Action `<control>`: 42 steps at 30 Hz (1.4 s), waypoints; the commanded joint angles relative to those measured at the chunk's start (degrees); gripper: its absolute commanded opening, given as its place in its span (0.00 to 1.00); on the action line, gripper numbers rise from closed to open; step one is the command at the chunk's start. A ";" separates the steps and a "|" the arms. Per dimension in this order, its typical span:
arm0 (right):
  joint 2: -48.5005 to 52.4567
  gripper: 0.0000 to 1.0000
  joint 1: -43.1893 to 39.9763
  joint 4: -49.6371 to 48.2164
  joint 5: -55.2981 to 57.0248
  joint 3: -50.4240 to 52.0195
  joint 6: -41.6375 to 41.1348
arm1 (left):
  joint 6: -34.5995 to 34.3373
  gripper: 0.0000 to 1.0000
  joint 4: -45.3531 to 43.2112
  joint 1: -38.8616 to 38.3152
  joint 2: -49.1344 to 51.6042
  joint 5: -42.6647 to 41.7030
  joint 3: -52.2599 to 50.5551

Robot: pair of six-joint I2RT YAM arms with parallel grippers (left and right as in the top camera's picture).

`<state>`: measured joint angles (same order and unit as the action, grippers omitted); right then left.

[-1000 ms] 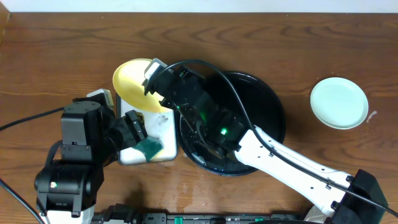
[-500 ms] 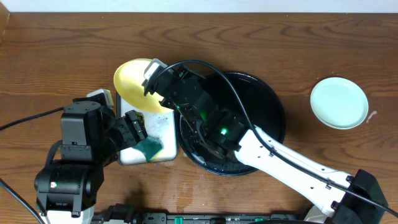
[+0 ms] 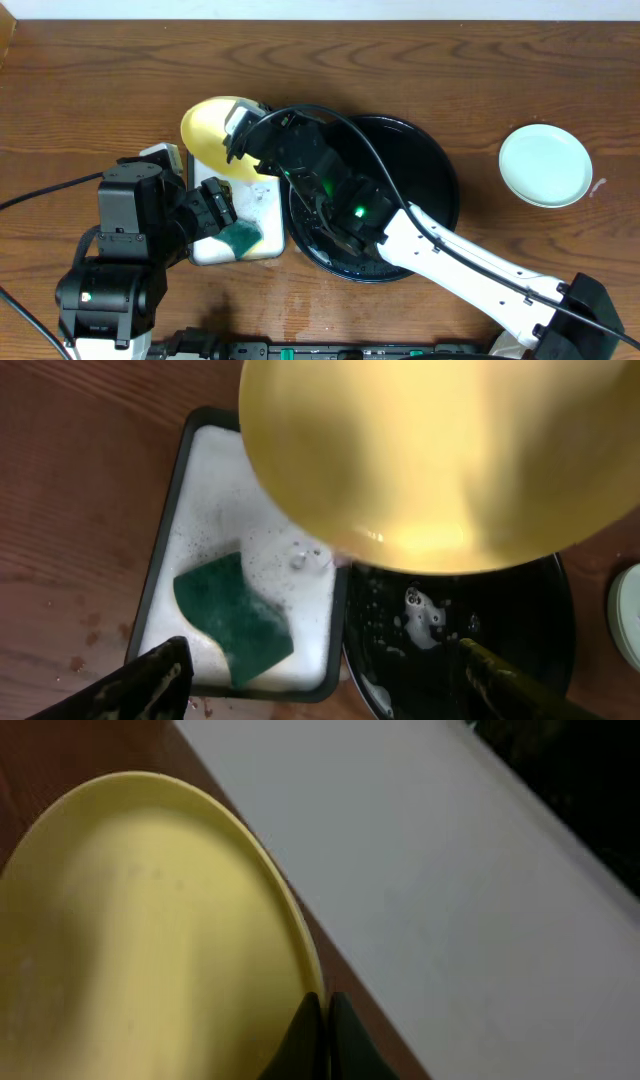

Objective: Clean dirty plates on tray and stack at the side
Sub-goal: 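Hold the yellow plate tilted over the basin with right gripper to drain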

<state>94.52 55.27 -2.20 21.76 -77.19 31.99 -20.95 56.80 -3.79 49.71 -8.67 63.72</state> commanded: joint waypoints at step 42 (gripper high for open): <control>-1.20 0.01 1.97 -2.67 7.28 -1.07 5.29 | 0.37 0.83 0.13 0.35 0.02 0.13 1.11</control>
<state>94.41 57.45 -4.73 27.35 -77.19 40.73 -20.95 56.80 -3.79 49.71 -8.67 63.72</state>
